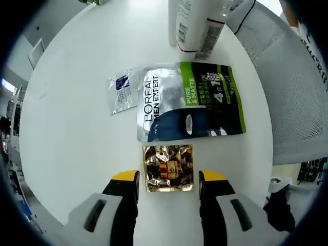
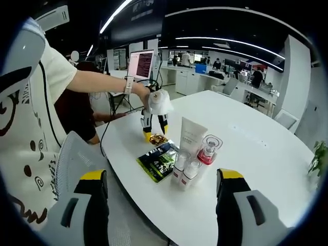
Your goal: Arrange the skincare products in the storage area until every visible bottle or jar stands upright without overlapping.
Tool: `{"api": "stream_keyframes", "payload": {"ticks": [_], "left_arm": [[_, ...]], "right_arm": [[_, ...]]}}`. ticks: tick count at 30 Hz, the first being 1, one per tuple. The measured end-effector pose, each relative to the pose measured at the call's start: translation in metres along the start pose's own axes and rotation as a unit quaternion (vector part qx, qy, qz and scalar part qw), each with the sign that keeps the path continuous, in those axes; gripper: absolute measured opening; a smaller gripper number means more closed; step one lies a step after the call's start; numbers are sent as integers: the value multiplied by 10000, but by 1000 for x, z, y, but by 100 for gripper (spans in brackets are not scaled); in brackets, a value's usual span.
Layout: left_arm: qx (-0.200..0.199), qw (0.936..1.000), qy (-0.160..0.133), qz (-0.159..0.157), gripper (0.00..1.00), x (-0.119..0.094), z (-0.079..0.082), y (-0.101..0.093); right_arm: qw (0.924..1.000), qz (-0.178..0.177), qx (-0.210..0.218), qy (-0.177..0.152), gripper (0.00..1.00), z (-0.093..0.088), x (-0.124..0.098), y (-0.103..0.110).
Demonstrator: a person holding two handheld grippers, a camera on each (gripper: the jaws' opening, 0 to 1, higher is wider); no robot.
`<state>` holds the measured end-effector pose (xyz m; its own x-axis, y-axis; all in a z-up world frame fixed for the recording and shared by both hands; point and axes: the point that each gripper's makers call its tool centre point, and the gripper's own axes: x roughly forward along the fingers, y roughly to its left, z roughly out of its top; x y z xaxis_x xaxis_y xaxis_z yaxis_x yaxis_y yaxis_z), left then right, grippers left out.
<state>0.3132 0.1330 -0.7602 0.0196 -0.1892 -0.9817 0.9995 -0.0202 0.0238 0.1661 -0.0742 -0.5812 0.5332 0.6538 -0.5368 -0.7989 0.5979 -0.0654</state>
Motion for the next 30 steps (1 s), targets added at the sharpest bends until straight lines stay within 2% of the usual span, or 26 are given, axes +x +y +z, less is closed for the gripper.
{"api": "stream_keyframes", "payload": {"ticks": [9,13,16,23,30], "left_arm": [[98,9999,15,130,43,-3,11,14],[173,9998,-11,129,43,-3,21,25],[93,9997,-221,73,42,-4,34,23],[207,9994,-257,63,42,-2,52,30],[223,9992,-305,86,41,2,64,47]], "right_arm": [[10000,-60,56,6,88,-1,-1,-2],[9999,-102,107,25,87,-2,-1,-2],[9998,-141,139,5,87,-1,-2,-3],[9995,-184,239,9,87,-2,-1,-4],[9992,-227,314,27,87,-3,-1,-4]]}}
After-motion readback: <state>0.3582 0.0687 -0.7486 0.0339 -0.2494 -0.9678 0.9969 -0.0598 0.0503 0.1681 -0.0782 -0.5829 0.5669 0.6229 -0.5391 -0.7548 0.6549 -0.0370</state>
